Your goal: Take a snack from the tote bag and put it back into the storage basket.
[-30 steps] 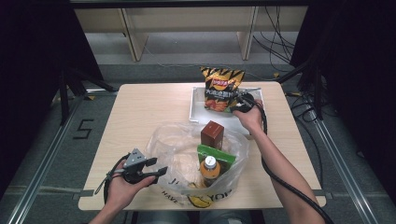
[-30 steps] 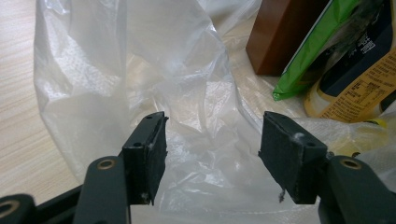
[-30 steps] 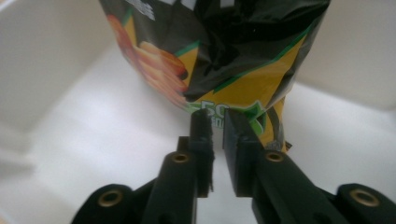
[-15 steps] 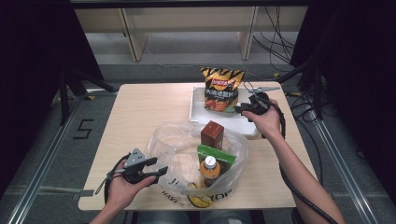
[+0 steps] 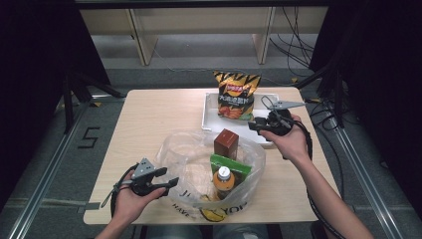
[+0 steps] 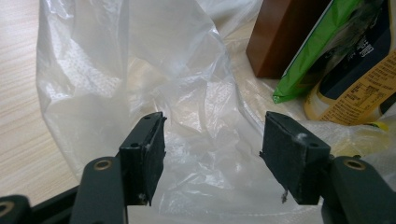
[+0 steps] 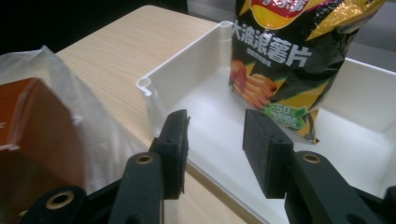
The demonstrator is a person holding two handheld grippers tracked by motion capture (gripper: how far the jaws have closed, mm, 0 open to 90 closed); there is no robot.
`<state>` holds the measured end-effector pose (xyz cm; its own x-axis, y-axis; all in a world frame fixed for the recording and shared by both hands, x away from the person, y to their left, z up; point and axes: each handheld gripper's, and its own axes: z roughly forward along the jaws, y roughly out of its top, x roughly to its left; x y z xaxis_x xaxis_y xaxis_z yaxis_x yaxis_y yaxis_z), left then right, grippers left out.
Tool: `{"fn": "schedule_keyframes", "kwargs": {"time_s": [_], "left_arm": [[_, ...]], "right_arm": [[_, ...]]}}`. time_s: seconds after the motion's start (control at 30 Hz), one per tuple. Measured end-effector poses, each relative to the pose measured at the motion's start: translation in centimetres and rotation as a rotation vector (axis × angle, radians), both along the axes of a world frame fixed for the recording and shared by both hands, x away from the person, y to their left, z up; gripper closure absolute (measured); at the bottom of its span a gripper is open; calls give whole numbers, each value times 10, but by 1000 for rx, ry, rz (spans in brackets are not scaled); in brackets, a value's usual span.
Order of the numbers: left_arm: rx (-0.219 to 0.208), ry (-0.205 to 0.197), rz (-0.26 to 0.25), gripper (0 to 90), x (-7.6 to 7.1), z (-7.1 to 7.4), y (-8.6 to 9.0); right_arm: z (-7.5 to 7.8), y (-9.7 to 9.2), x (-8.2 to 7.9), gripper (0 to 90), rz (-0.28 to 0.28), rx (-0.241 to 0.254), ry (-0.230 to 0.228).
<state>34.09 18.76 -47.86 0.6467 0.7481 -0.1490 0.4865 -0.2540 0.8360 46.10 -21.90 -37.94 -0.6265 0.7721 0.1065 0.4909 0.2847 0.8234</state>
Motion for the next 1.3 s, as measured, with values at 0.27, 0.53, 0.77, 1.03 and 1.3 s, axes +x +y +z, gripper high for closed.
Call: {"fn": "schedule_keyframes", "kwargs": {"time_s": [0.27, 0.53, 0.77, 1.03, 1.3], "left_arm": [[-5, 3, -3, 380, 0, 0, 0], [-4, 2, 3, 387, 0, 0, 0], [-2, -6, -11, 387, 1, -1, 0], [-12, -2, -1, 389, 2, -1, -1], [0, -10, -12, 392, 2, 0, -1]], "right_arm": [[13, 2, -28, 598, 60, 49, -21], [22, 11, -54, 635, 159, 27, -53], [9, 18, -71, 647, 218, 20, 4], [10, 18, -82, 639, 238, 18, -12], [6, 19, -88, 625, 264, 34, 0]]}}
